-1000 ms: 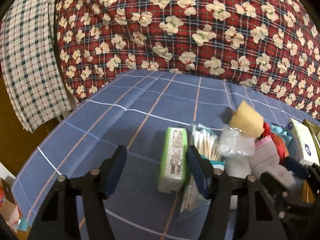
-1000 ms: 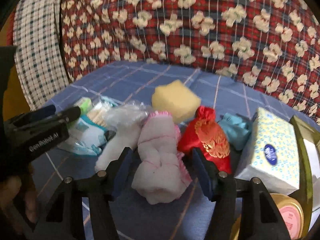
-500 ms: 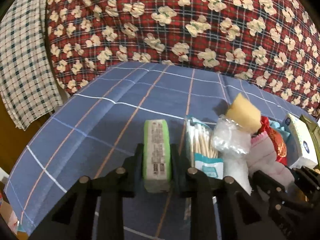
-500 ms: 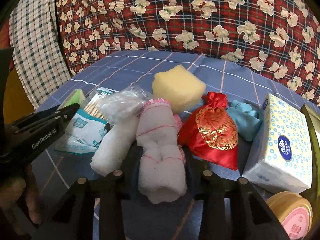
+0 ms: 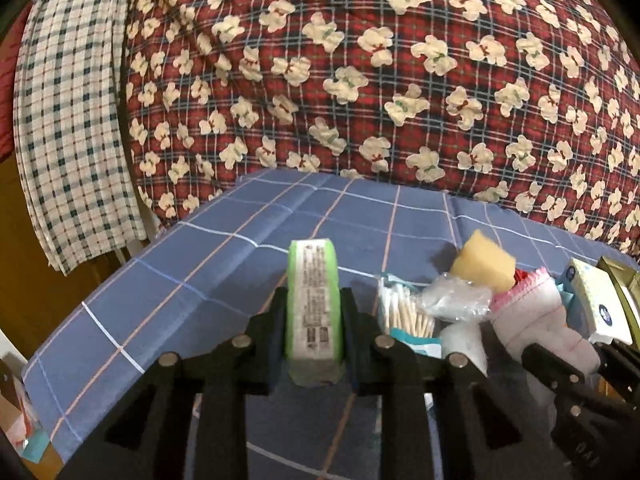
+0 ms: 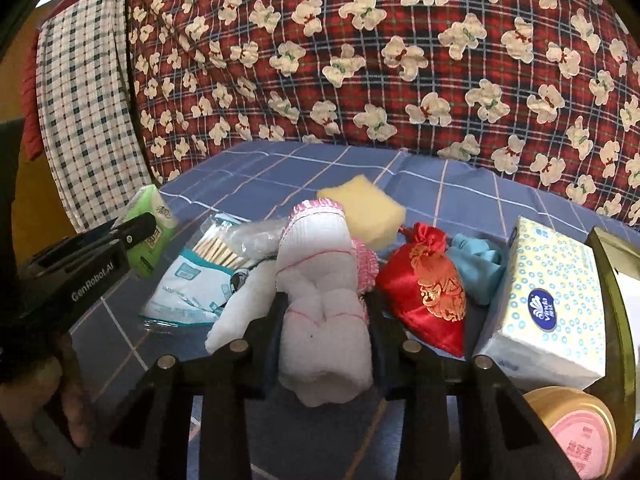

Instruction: Organize soft objects

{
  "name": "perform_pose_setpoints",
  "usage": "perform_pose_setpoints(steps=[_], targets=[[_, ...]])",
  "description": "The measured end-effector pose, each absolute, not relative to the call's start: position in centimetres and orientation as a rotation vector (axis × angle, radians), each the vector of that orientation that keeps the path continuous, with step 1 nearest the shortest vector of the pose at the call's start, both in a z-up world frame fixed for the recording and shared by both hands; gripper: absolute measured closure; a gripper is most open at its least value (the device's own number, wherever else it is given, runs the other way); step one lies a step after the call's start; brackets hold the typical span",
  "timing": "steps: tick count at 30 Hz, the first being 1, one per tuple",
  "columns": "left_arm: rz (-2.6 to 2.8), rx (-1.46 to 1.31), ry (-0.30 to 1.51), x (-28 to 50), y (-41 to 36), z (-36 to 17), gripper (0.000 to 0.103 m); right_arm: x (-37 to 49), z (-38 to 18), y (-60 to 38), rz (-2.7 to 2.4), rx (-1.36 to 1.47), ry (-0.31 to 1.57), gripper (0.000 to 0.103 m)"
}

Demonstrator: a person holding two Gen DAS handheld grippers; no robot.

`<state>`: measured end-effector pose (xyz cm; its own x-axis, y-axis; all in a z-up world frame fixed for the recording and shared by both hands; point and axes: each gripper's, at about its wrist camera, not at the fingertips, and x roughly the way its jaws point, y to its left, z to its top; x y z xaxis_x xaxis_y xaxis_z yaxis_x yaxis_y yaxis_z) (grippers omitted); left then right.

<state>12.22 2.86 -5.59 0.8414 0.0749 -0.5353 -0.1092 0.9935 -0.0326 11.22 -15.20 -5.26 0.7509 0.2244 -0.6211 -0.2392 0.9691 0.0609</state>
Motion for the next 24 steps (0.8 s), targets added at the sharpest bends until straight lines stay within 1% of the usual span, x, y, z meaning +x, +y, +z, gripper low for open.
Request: perform_pose_setpoints(steps=[8,24], targets=[[0.07,-0.096,0.534,11.4,2.7,-5.2,0.08,9.7,-4.3,-15.3,0.256,-0.025,0.583,0.064],[-0.028,-0.09,0.517,10.1,-1.3,-5.0,0.08,8.2,-3.4,-15.6,0.253,-0.017,0.49,0.064]])
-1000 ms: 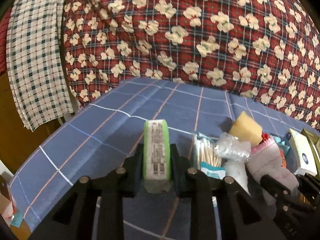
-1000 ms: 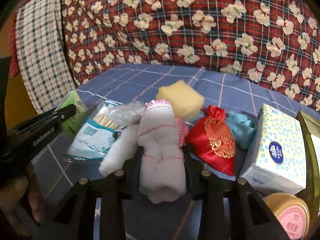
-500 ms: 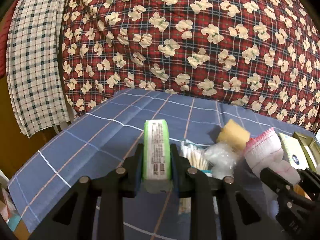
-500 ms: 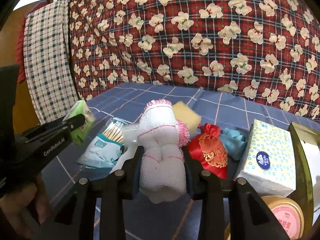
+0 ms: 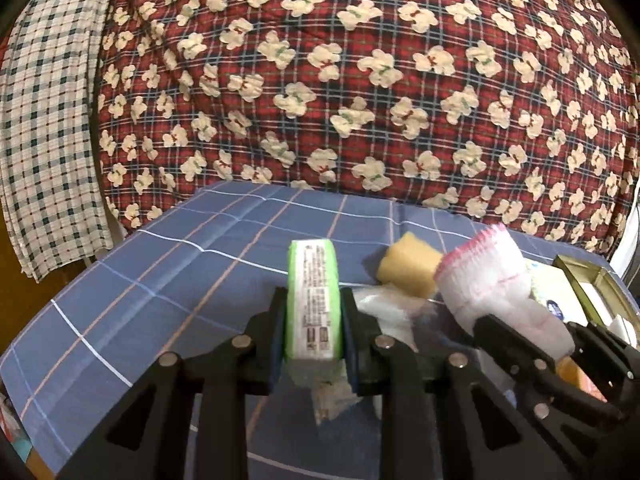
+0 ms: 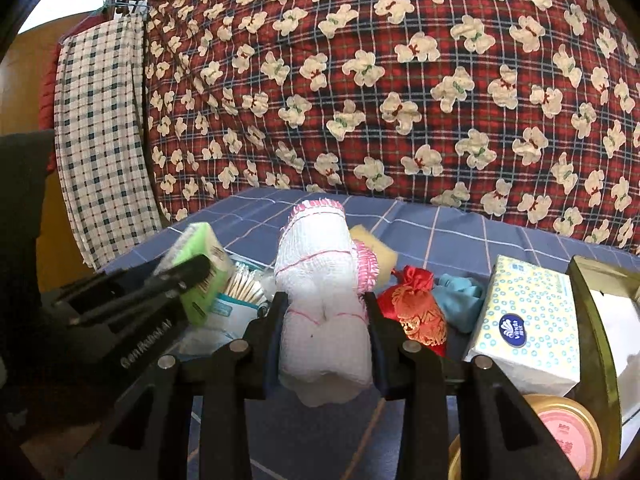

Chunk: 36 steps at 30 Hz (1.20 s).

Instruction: Organize soft objects

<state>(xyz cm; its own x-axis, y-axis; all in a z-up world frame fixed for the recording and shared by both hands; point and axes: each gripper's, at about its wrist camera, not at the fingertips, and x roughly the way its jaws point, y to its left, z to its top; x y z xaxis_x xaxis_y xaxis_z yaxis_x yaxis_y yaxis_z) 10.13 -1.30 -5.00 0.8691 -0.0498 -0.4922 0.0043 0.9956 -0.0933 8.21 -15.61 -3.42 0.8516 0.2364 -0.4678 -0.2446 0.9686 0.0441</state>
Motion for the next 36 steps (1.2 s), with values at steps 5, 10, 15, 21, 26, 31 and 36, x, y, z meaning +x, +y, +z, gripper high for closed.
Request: perform_pose_setpoints(steps=[5,10,15,21,26,31,36], targets=[[-0.044,-0.083,0.506,9.7,-2.4,-4.8,0.08,7.7,-3.2,-16.0,0.247,-0.006,0.462,0.064],[-0.05,-0.093,0.504,9.4,-2.6,-4.8,0.08,7.5,-3.1,-16.4,0.238,-0.001,0.451,0.064],[-0.05,-0.082,0.49,9.0,-3.3,-4.6,0.08,6.9,-2.9,-16.9,0.222,0.0,0.425,0.064],[-0.057,-0.076,0.492,8.9,-3.7,-4.7,0.08,6.6,-2.8,-17.6,0.209,0.005,0.416,0.064],[-0.068,-0.069,0.485,8.7,-4.5,-4.6,0.08,6.3,-2.8,-18.0,0.183,-0.004,0.405,0.064],[-0.072,-0.068,0.482,8.7,-4.8,-4.5,0.08,5.9,-2.7,-18.2,0.164,-0.021,0.388,0.064],[-0.075,-0.057,0.471,8.6,-5.3,-4.4,0.08,5.7,-2.6,-18.5,0.148,-0.024,0.376,0.064]])
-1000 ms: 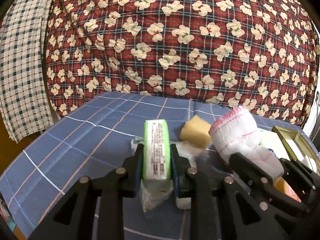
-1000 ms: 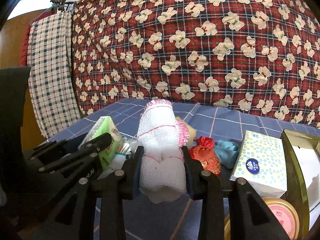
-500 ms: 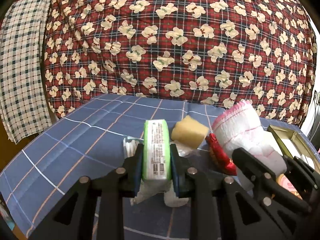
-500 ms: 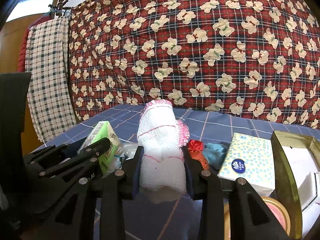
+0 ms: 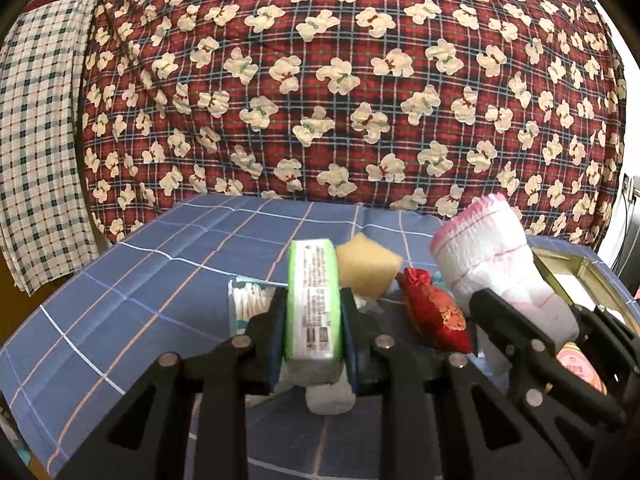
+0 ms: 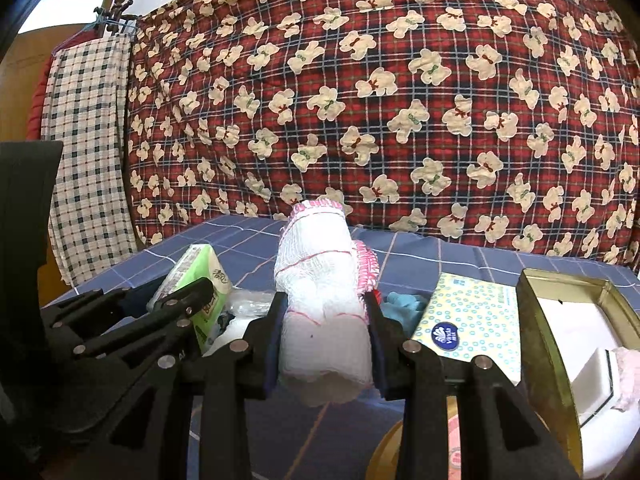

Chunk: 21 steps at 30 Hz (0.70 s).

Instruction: Organize soft objects

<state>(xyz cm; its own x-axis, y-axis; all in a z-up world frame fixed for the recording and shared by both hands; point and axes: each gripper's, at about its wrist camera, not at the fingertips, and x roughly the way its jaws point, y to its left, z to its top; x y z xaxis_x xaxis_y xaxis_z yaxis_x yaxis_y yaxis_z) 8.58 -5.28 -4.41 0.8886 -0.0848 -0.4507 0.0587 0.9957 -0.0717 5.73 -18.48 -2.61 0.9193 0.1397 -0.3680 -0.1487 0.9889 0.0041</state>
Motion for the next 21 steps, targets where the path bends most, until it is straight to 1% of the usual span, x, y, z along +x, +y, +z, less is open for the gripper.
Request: perform_pose_setpoints(steps=[21], targets=[[-0.117,-0.044,0.464,8.0,-7.5,-4.2,0.08,4.9,-2.5,-20.4,0.085,-0.025,0.363,0.064]])
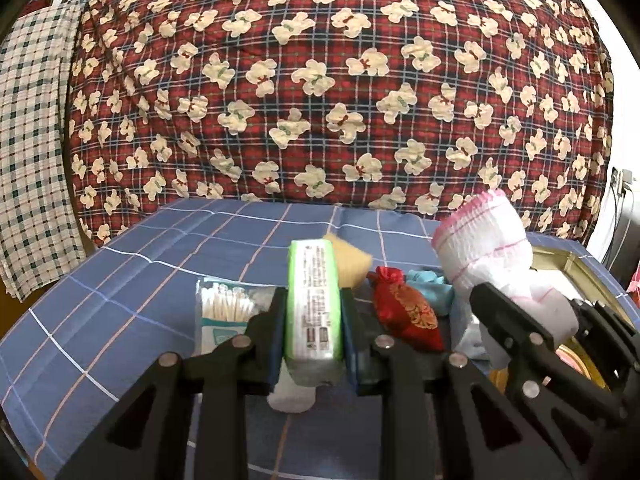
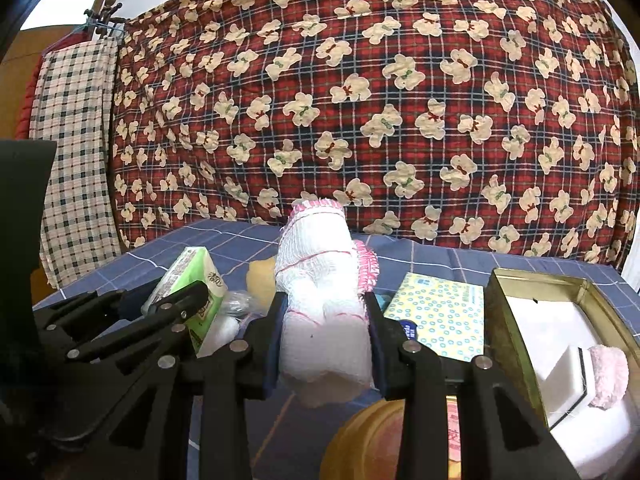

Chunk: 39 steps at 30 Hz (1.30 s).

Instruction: Organize soft objects

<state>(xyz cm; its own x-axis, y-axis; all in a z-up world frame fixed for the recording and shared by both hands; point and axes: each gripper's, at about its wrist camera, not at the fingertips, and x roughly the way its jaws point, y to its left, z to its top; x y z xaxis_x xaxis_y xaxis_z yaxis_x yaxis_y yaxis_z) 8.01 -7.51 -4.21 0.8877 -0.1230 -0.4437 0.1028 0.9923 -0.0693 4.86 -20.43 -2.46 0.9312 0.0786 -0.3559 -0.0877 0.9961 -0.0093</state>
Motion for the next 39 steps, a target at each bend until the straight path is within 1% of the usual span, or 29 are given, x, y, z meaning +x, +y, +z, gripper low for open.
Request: perform_pose_setpoints(steps=[23,39], targets=[[-0.143,-0.074,0.454,7.8,-8.7,-4.0,0.08,3.9,-2.2,-21.9,0.065,-0.028,0.325,0.064],[-0.181,-0.065,0.454,7.8,-10.9,-3.9,0.08,2.9,-2.1,-23.7,0.032,-0.03,0.307,0.064]])
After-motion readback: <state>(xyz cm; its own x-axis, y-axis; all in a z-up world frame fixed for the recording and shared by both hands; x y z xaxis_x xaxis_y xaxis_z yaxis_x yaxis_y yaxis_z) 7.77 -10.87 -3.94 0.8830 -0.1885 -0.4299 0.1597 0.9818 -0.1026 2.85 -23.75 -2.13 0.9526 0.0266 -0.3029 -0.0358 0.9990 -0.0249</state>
